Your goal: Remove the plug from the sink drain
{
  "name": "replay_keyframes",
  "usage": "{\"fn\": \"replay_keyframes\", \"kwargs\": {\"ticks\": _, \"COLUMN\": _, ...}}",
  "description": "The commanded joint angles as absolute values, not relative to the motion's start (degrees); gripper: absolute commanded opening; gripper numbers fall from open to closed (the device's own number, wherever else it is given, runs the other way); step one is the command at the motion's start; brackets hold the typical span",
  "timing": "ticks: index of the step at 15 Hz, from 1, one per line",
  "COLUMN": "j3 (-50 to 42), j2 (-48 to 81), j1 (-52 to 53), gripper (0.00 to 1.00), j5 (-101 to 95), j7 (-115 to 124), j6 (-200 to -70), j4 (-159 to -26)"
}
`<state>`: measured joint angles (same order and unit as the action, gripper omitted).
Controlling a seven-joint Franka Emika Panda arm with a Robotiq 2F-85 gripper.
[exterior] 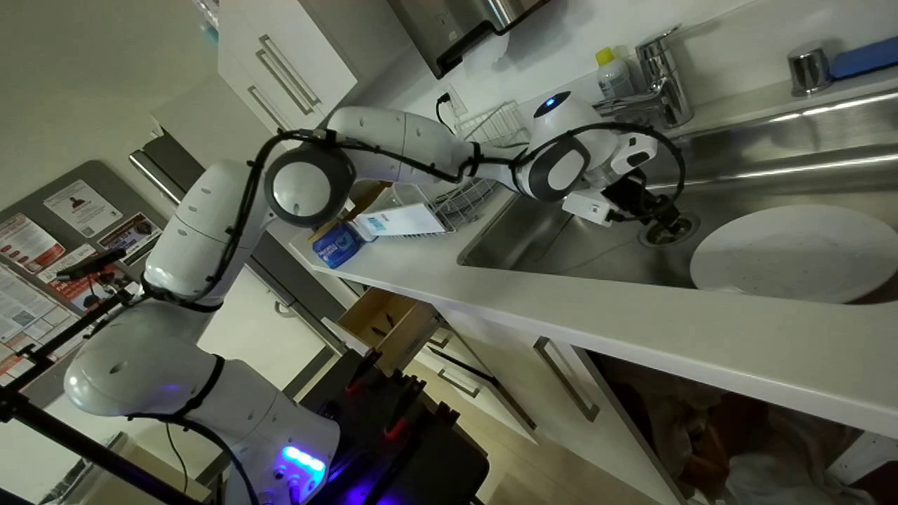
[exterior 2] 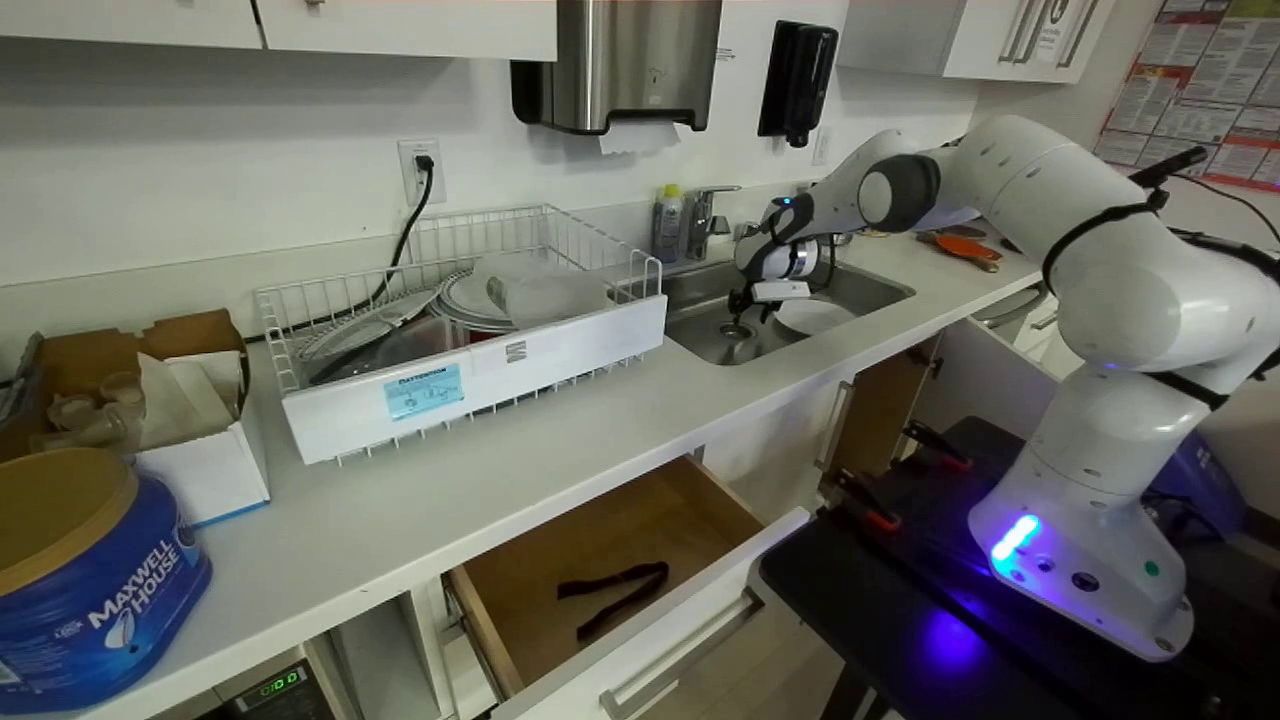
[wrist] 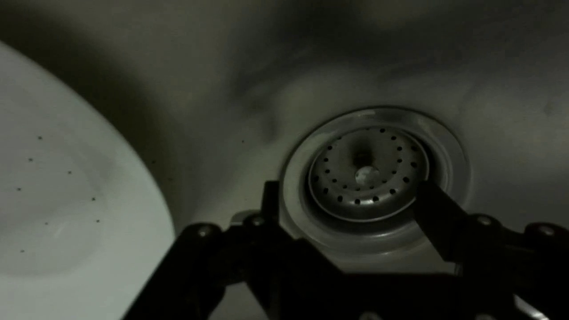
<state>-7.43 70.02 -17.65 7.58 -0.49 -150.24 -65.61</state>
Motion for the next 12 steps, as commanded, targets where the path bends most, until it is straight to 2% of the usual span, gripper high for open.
{"fn": "replay_keyframes", "kwargs": {"ticks": 1, "j3": -8.06, "j2": 74.86, "j1": -17.57, "gripper": 0.79, "j5": 6.14, "j7": 1.98, "j6": -146.63, "j4": -57.36}}
{"fn": "replay_keyframes", "kwargs": {"ticks": 4, "j3": -8.47, "j2": 77.64, "j1": -17.27, "gripper": 0.72, "j5": 5.63, "j7": 2.67, "j6": -146.11, "j4": -53.51}}
{"fn": "replay_keyframes", "kwargs": {"ticks": 7, "j3": -8.64, "j2": 80.07, "j1": -17.11, "gripper": 0.71, "j5": 5.06, "j7": 3.46, "j6": -145.58, "j4": -50.22}}
{"fn": "replay_keyframes", "kwargs": {"ticks": 12, "j3": -8.58, "j2": 83.24, "j1": -17.11, "gripper": 0.62, "j5": 4.00, "j7": 4.40, "j6": -143.87, "j4": -45.58}}
